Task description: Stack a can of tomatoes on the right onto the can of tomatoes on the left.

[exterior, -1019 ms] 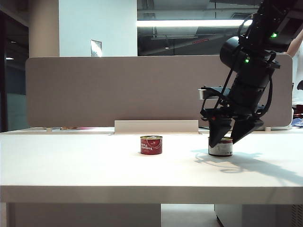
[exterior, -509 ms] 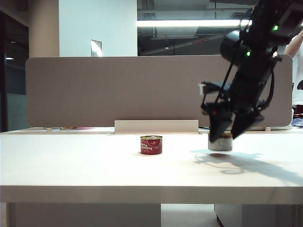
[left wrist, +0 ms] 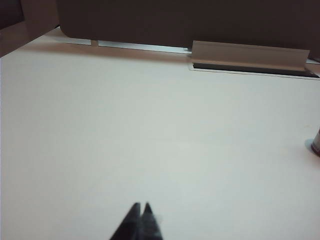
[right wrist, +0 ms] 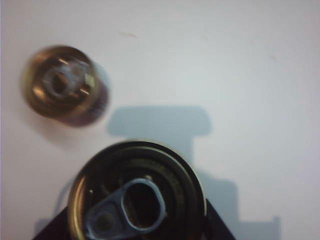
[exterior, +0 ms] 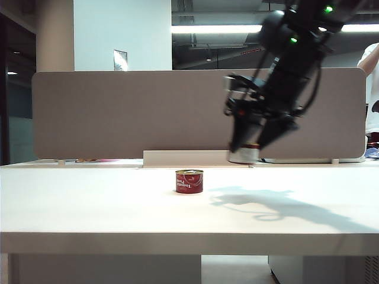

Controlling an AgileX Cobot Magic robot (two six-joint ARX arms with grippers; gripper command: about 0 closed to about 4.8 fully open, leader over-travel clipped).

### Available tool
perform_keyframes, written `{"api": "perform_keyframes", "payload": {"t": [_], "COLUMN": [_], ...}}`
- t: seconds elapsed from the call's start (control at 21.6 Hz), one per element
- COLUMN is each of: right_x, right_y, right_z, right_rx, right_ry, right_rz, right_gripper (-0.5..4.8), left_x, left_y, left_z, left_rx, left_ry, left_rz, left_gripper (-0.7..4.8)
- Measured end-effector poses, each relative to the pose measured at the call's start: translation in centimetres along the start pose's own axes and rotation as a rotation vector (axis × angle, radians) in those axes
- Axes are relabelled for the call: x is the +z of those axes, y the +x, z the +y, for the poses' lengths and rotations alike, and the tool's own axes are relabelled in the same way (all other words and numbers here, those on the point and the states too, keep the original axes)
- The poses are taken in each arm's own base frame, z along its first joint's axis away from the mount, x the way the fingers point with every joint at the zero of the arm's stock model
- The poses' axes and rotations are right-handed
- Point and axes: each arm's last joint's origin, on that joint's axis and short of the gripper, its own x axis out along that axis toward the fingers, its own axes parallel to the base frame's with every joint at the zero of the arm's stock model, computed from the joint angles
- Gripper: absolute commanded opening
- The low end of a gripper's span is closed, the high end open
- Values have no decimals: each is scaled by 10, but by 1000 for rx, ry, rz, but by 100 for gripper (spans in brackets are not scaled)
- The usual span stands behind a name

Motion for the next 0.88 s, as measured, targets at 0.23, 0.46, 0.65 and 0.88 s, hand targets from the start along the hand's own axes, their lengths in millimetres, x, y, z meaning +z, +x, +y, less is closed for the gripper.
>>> {"api": "perform_keyframes", "payload": {"t": [0.23,0.46,0.65,0.88], "right_x": [18,34,41,42], "right_y": [-1,19,27,35], "right_z": [23,27,32,33], "right_rx": [35,52,69,74], "right_ry": [-58,-32,-37,-39], "right_rz": [-116,-77,-55,-33], "right_gripper": [197,197,197,197], "left_x": [0,0,0,0], "left_y": [0,0,0,0], "left_z": [0,0,0,0], "left_rx": [0,0,0,0], "left_ry": [0,0,0,0], "left_rz": [0,-2,-3,-4], "left_gripper": [-6,-6,-6,-6]}}
